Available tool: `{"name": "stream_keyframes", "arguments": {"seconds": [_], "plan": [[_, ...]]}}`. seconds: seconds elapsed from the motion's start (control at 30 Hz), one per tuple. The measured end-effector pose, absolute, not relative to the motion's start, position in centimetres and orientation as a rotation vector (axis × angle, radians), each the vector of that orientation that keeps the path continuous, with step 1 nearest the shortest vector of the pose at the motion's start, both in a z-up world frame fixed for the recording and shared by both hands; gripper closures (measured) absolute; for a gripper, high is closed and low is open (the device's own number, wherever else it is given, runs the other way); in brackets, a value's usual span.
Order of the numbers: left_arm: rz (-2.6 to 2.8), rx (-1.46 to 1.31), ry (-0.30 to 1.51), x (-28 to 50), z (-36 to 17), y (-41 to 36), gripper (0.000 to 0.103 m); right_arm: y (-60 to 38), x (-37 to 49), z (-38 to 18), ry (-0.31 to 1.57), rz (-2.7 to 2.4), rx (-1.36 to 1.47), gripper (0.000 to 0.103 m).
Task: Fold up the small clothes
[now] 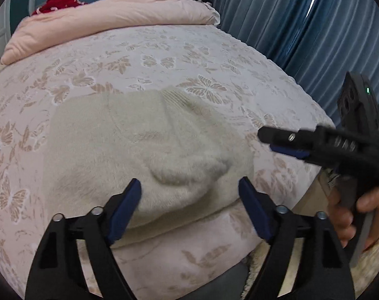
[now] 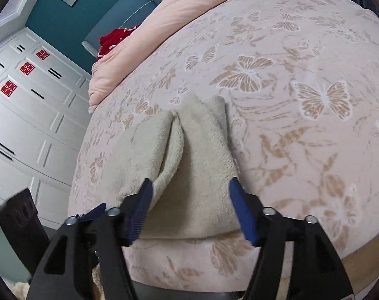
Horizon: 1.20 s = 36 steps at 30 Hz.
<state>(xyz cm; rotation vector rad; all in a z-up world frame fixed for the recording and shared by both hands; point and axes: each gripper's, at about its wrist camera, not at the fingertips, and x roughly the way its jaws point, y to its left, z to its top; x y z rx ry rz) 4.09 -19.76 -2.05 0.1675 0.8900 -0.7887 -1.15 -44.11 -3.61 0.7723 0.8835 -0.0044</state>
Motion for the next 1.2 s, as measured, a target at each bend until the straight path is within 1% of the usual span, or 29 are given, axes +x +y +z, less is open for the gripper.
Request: {"name": "stream_keyframes", "arguments": {"seconds": [0.03,0.07,0.2,0.3,0.37,0.4,0.43,0.47,0.5,0.53,0.63,0.67,0.73,0.77,0.83,0.87,0.9,0.93,0.97,1.0,1.03,1.07,1.1,1.13,1.17,1.2], "plan": [[-0.766,0.2,0.865,3.3,-2.2,-18.9,0.011,-44.0,-1.1,-3.5,0.884,0.02,0.785,0.023],[-0.733,0.234,0.85,2.9,-2.6,-18.1,0.011,-43.6,-0.7,-3.6,0.893,0.053,0.808,0.021],[-0.605,0.377,0.834,2.3,-4.8,-15.7,0.011,-42.8,3.2,-5.6,0.977,0.175,0.945,0.02],[-0.545,0.424,0.842,3.2,-6.4,-14.4,0.011,-40.5,7.4,-6.7,1.079,0.229,0.907,0.02],[-0.55,0.375,0.867,4.2,-6.9,-13.9,0.011,-39.0,10.4,-7.8,1.164,0.236,0.883,0.021],[-0.552,0.338,0.884,4.7,-7.1,-13.7,0.018,-38.2,11.5,-8.2,1.198,0.234,0.862,0.026],[-0.542,0.314,0.904,5.3,-7.2,-13.5,0.039,-37.3,12.3,-8.2,1.218,0.23,0.829,0.058],[-0.518,0.296,0.93,5.9,-7.1,-13.3,0.051,-36.6,13.0,-7.7,1.231,0.225,0.778,0.086],[-0.509,0.26,0.952,6.5,-6.9,-12.9,0.07,-36.2,13.4,-6.6,1.215,0.233,0.74,0.087],[-0.513,0.195,0.972,7.1,-6.3,-12.1,0.08,-36.4,13.2,-4.9,1.155,0.261,0.738,0.088],[-0.565,0.079,0.971,7.6,-4.2,-11.3,0.087,-39.1,11.1,0.8,0.944,0.345,0.764,0.09],[-0.592,0.086,0.952,7.3,-3.6,-11.6,0.087,-40.2,10.1,1.6,0.903,0.346,0.766,0.09],[-0.63,0.131,0.941,6.6,-3.2,-13.3,0.087,-42.3,8.5,0.3,0.902,0.271,0.736,0.09],[-0.642,0.145,0.956,6.4,-3.5,-14.2,0.087,-43.4,7.9,-2.2,0.956,0.202,0.729,0.09],[-0.667,0.179,1.018,6.3,-5.5,-16.1,0.087,-45.2,6.9,-9.0,1.114,0.083,0.762,0.089],[-0.671,0.208,1.045,6.0,-6.6,-17.1,0.087,-46.1,6.2,-12.1,1.145,0.072,0.831,0.089],[-0.662,0.243,1.048,5.5,-7.3,-17.8,0.086,-47.1,5.3,-13.0,1.08,0.103,0.947,0.089],[-0.646,0.278,1.026,4.9,-7.5,-18.2,0.083,-48.0,4.6,-13.1,1.024,0.125,1.044,0.087],[-0.645,0.29,1.001,4.4,-7.2,-18.3,0.081,-48.4,4.2,-12.5,1.002,0.119,1.073,0.079],[-0.652,0.287,0.986,4.0,-6.8,-18.1,0.075,-48.5,4.0,-11.6,0.995,0.102,1.037,0.076],[-0.667,0.285,0.986,3.8,-6.3,-17.9,0.064,-48.4,3.6,-10.3,0.987,0.081,0.971,0.073],[-0.679,0.279,0.986,3.6,-5.7,-17.6,0.06,-48.4,2.9,-9.1,0.97,0.063,0.922,0.065],[-0.685,0.269,0.977,3.3,-5.0,-17.1,0.05,-48.3,1.8,-7.9,0.95,0.048,0.885,0.06],[-0.69,0.253,0.96,3.0,-4.1,-16.5,0.042,-48.1,0.8,-6.9,0.929,0.046,0.863,0.049],[-0.692,0.235,0.942,2.8,-3.5,-16.0,0.038,-47.8,-0.5,-6.0,0.912,0.046,0.85,0.046],[-0.692,0.221,0.924,2.5,-2.9,-15.4,0.029,-47.6,-1.5,-5.4,0.899,0.058,0.834,0.046]]}}
